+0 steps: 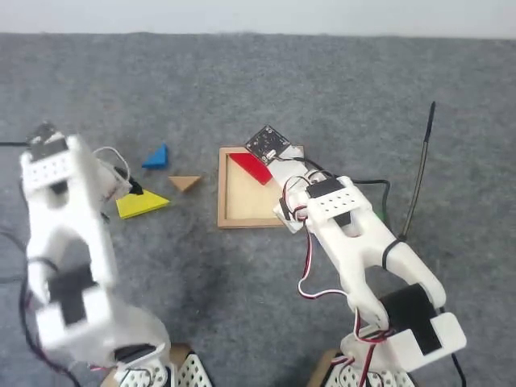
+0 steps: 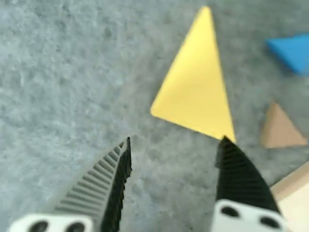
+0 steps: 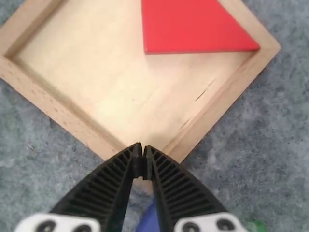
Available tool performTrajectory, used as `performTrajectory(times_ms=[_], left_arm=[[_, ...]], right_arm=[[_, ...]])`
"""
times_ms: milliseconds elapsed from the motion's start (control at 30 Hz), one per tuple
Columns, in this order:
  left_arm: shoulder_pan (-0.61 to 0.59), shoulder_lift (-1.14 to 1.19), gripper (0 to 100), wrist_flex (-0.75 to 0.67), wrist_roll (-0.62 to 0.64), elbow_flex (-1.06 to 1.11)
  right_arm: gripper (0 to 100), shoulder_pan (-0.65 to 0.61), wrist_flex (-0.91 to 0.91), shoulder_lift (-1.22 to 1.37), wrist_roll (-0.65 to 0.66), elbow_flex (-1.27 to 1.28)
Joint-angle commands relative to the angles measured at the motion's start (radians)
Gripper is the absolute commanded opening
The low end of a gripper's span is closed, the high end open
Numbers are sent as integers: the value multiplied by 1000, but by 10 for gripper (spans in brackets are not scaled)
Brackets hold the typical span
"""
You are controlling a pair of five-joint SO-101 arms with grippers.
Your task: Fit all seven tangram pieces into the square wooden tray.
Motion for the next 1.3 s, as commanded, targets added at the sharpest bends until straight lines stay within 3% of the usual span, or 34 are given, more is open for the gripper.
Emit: performTrajectory(times_ms=[0, 200, 733, 1267], left_arm=[[3, -193, 297, -204, 68, 162], [11, -72, 297, -219, 127, 174], [-25, 221, 295, -158, 137, -38], [20, 249, 296, -104, 130, -22]], right_arm=[[10, -4, -10, -51, 11, -9], [10, -4, -10, -51, 11, -8], [10, -5, -12, -48, 11, -8], [10, -7, -18, -45, 11, -8]])
